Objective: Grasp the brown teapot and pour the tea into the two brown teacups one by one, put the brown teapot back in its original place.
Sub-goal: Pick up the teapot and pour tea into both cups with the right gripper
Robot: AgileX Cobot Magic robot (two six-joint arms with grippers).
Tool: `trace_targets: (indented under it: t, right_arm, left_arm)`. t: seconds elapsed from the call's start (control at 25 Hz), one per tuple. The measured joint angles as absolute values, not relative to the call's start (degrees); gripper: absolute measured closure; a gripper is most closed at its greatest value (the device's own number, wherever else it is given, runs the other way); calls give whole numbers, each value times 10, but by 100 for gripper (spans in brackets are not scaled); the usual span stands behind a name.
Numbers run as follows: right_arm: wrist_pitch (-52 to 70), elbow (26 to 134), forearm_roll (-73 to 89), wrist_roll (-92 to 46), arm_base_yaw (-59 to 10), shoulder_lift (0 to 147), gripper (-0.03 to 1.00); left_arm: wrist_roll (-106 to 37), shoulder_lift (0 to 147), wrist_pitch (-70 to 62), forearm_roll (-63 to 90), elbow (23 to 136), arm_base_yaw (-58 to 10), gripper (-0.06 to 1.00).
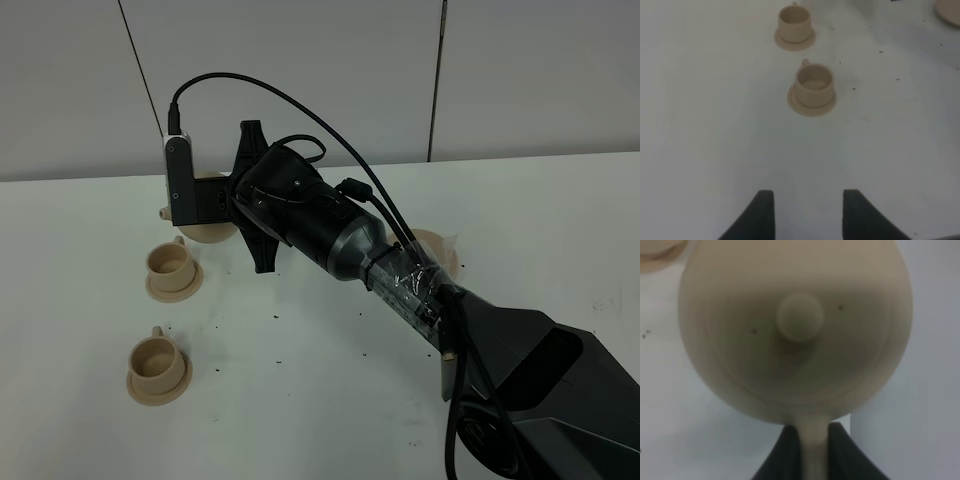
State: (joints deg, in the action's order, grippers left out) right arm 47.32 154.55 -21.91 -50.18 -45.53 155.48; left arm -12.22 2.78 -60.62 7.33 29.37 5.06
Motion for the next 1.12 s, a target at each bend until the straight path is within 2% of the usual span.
trace_targets:
  t: [1.12]
  right_arm:
    - [435,1546,-365,-505,-478,1584,87]
  left_arm:
    - [-122,28,-606,72,294,51,55]
